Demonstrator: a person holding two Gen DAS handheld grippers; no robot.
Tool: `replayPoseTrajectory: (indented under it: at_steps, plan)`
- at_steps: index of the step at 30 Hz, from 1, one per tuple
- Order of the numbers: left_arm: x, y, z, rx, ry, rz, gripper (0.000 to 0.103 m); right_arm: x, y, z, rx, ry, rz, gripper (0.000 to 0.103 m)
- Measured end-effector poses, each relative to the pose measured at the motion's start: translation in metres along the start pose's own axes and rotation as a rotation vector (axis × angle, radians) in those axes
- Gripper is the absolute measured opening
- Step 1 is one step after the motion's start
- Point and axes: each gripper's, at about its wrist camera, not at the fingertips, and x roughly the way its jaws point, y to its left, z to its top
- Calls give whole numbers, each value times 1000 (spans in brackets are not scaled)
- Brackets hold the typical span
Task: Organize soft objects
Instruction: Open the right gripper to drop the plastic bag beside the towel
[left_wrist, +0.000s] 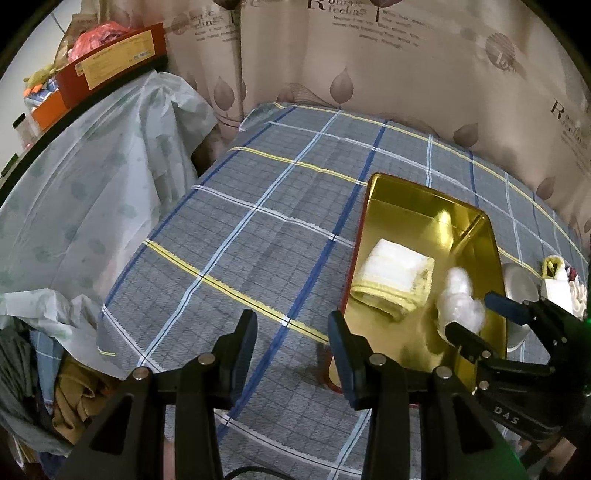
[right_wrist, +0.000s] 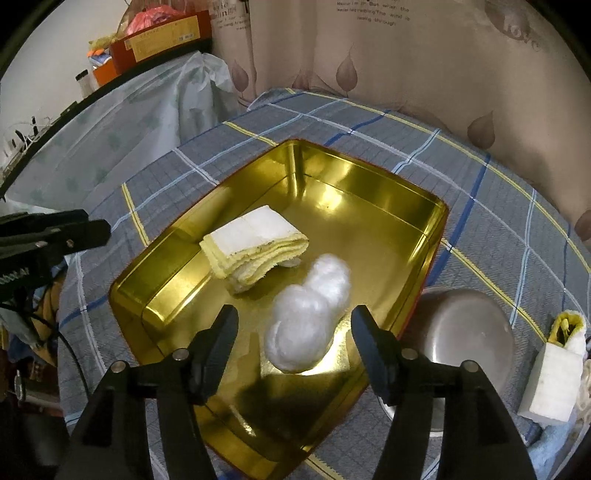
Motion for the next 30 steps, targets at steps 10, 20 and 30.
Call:
replayPoseTrajectory:
  at_steps: [10, 20, 30]
  plan:
    - [4, -13, -4, 29, 12, 1, 41, -38, -12, -19, 46, -70, 20, 68]
    - [4, -44, -12, 113, 11, -14, 43, -93, -67, -66, 175, -141, -38, 70]
    - [-6, -98, -26, 242, -10, -69, 44, -145, -148, -129, 332, -201, -213, 74]
